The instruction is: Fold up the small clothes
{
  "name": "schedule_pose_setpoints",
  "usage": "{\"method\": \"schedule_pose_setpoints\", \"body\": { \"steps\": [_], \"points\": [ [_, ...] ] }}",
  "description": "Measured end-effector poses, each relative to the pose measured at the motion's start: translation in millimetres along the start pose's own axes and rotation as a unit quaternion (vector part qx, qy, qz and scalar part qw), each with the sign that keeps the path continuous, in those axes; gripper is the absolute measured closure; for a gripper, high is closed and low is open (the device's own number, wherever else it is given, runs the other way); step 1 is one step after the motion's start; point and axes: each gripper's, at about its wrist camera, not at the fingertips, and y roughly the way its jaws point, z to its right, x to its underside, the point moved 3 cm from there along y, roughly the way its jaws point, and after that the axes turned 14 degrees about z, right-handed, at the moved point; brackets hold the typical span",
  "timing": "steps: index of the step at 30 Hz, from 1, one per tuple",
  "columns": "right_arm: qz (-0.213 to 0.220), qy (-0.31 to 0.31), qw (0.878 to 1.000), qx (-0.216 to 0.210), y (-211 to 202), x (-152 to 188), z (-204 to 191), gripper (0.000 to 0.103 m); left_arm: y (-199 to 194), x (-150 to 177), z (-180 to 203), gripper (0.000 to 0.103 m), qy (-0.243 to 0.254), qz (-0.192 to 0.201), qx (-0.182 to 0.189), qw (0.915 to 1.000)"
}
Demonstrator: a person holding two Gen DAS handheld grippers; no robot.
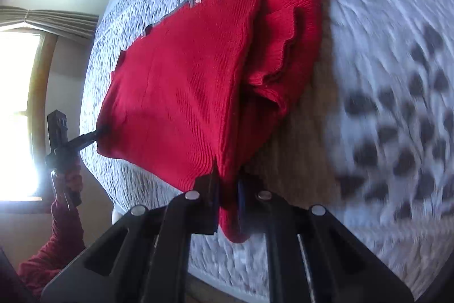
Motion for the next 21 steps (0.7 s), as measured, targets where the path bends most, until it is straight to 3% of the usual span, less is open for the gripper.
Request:
{"method": "schedule_pose_setpoints", "body": {
  "steps": [7, 12, 17, 21],
  "points": [
    [0.013, -0.029, 0.999, 0.037, -36.8, 63.4, -1.9, 0.095, -23.3, 57.4, 20.8, 0.091, 0.047, 0.003, -0.012, 0.9988],
    [0.022, -0.017, 0.996, 0.087, -7.4, 89.4, 14.7, 0.094, -1.2, 79.8, 11.0, 0.088, 0.042, 0.019, -0.045, 0.9979],
    [0.054, 0.042, 0.995, 0.073, 6.0, 91.3, 24.5, 0.094, 5.1, 83.9, 6.6, 0.085, 0.042, 0.053, -0.048, 0.9966],
    [0.065, 0.039, 0.995, 0.069, -2.2, 96.8, 24.9, 0.09, -14.0, 90.5, 8.7, 0.076, 0.066, 0.064, -0.082, 0.9924]
  ]
}}
